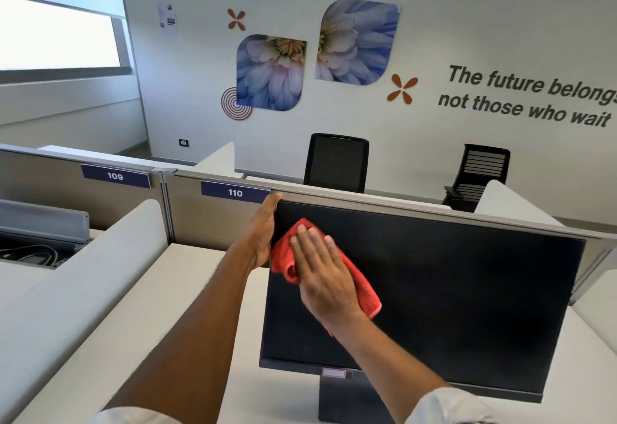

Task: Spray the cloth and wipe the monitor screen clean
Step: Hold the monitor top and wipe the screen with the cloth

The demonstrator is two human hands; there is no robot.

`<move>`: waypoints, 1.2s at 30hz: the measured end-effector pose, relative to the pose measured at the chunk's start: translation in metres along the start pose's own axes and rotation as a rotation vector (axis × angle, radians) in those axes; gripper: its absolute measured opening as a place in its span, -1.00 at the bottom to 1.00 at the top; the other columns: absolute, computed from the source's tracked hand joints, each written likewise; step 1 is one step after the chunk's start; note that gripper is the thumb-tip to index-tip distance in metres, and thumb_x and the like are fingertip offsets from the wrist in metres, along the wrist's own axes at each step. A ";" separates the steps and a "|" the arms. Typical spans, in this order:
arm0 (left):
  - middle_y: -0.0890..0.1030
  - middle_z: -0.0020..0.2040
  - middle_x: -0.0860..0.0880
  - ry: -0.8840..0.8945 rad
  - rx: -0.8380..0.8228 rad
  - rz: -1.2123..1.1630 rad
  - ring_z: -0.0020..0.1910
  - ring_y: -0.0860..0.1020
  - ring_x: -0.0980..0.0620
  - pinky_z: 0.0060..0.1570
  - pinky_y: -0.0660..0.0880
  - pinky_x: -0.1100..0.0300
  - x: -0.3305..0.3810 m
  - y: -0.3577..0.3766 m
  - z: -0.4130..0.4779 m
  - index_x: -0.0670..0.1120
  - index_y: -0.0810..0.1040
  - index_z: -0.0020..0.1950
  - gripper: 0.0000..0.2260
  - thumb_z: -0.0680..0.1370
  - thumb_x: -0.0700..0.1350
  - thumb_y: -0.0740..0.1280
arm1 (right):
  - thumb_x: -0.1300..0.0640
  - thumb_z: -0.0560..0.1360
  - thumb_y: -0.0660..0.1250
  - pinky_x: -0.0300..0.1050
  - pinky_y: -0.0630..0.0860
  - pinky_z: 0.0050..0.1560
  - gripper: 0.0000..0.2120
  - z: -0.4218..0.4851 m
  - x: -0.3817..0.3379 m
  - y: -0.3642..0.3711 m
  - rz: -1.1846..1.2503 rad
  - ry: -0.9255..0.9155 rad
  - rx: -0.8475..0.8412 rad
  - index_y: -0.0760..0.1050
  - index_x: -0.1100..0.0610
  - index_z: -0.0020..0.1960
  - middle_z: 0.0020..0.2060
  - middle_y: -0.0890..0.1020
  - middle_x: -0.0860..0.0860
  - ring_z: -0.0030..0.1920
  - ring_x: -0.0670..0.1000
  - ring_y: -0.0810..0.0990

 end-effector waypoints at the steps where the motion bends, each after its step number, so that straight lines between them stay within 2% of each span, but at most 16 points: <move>1: 0.70 0.01 -0.13 -0.010 -0.006 -0.012 0.06 0.63 -0.15 0.02 0.55 -0.02 0.000 0.002 -0.001 -0.09 0.63 0.14 -0.52 0.52 0.26 0.21 | 0.23 0.52 0.20 0.12 0.01 0.55 -0.40 0.009 0.018 -0.011 0.024 0.103 0.050 0.15 0.22 0.54 0.53 0.16 0.16 0.55 0.16 0.12; 4: 0.70 0.00 -0.15 -0.028 0.007 0.008 0.04 0.64 -0.13 -0.09 0.55 0.02 0.001 0.005 -0.004 -0.09 0.61 0.18 -0.47 0.54 0.29 0.14 | 0.20 0.54 0.11 0.13 0.10 0.53 -0.46 0.027 0.068 -0.034 0.109 0.367 0.143 0.22 0.28 0.51 0.51 0.24 0.21 0.54 0.18 0.14; 7: 0.70 0.02 -0.13 -0.031 0.030 0.047 0.06 0.63 -0.10 -0.03 0.55 0.01 0.001 0.006 -0.006 -0.07 0.59 0.20 -0.45 0.56 0.32 0.08 | 0.13 0.59 0.09 0.12 0.07 0.55 -0.46 0.031 0.075 -0.033 0.135 0.407 0.142 0.15 0.28 0.53 0.53 0.18 0.23 0.56 0.19 0.06; 9: 0.69 0.06 -0.12 -0.030 0.023 0.045 0.09 0.63 -0.09 0.07 0.54 -0.01 0.000 0.005 -0.008 -0.06 0.60 0.21 -0.43 0.56 0.33 0.08 | 0.11 0.60 0.09 0.12 0.02 0.56 -0.43 0.028 0.061 -0.024 0.127 0.342 0.112 0.09 0.26 0.56 0.55 0.12 0.22 0.57 0.19 0.01; 12: 0.66 0.13 -0.10 0.005 0.016 0.042 0.11 0.61 -0.08 0.16 0.52 -0.03 0.002 0.004 -0.010 -0.07 0.57 0.23 -0.42 0.57 0.34 0.06 | 0.01 0.62 0.06 0.12 -0.07 0.56 -0.38 0.009 0.022 0.004 0.084 0.143 0.000 -0.04 0.20 0.59 0.58 0.02 0.17 0.58 0.16 -0.06; 16: 0.57 0.25 -0.05 0.017 0.053 0.090 0.21 0.51 -0.06 0.27 0.42 -0.03 0.005 0.001 -0.012 -0.06 0.46 0.34 -0.38 0.54 0.37 0.05 | -0.09 0.63 0.11 0.10 -0.06 0.53 -0.35 -0.053 -0.034 0.045 0.054 -0.113 -0.127 -0.05 0.15 0.59 0.59 -0.05 0.11 0.58 0.15 -0.09; 20: 0.53 0.28 0.02 0.027 0.046 0.091 0.20 0.47 0.03 0.18 0.34 0.02 0.005 0.003 -0.016 -0.03 0.45 0.34 -0.39 0.53 0.38 0.04 | -0.06 0.58 0.22 0.09 -0.03 0.50 -0.27 -0.110 -0.060 0.079 -0.015 -0.224 -0.263 -0.04 0.17 0.59 0.59 -0.05 0.12 0.58 0.16 -0.11; 24: 0.49 0.33 0.02 0.054 0.089 0.094 0.25 0.43 0.02 0.23 0.32 0.03 0.005 0.004 -0.016 -0.01 0.39 0.40 -0.38 0.53 0.37 0.04 | -0.04 0.59 0.20 0.07 -0.03 0.49 -0.30 -0.105 -0.056 0.071 -0.012 -0.187 -0.227 -0.03 0.17 0.59 0.59 -0.04 0.12 0.58 0.15 -0.10; 29: 0.48 0.31 0.04 0.071 0.128 0.096 0.22 0.45 0.02 0.23 0.38 0.05 0.001 0.001 -0.011 0.01 0.38 0.37 -0.38 0.50 0.40 0.06 | -0.04 0.66 -0.02 0.08 -0.09 0.52 -0.41 -0.048 -0.043 0.043 0.012 -0.124 -0.142 -0.08 0.15 0.59 0.59 -0.06 0.10 0.58 0.14 -0.11; 32: 0.55 0.21 0.04 0.054 0.157 0.095 0.13 0.52 0.02 0.11 0.43 0.09 -0.004 -0.004 -0.008 -0.01 0.45 0.30 -0.33 0.43 0.45 0.09 | -0.02 0.68 -0.15 0.08 -0.11 0.53 -0.47 -0.030 -0.033 0.034 0.050 -0.025 -0.117 -0.07 0.15 0.59 0.59 -0.07 0.10 0.58 0.13 -0.10; 34: 0.61 0.12 0.06 0.058 0.168 0.078 0.11 0.54 0.03 0.10 0.43 0.08 -0.006 -0.005 -0.007 0.03 0.52 0.21 -0.37 0.43 0.46 0.10 | 0.01 0.67 -0.10 0.09 -0.08 0.54 -0.48 -0.034 -0.011 0.027 0.069 0.101 -0.041 -0.03 0.15 0.59 0.59 -0.06 0.10 0.58 0.12 -0.06; 36: 0.61 -0.02 0.16 0.074 0.184 0.045 0.01 0.52 0.17 0.05 0.38 0.15 -0.005 -0.003 -0.007 0.11 0.54 0.04 -0.51 0.46 0.45 0.11 | 0.06 0.61 0.09 0.12 -0.03 0.54 -0.41 -0.046 0.021 0.016 0.061 0.240 0.041 0.01 0.16 0.58 0.58 0.00 0.13 0.58 0.14 -0.01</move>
Point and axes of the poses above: each hand's wrist, its own z-axis towards the middle knuckle, its own y-axis out of the palm, x = y × z, the point moved 10 cm from there along z, towards the middle knuckle
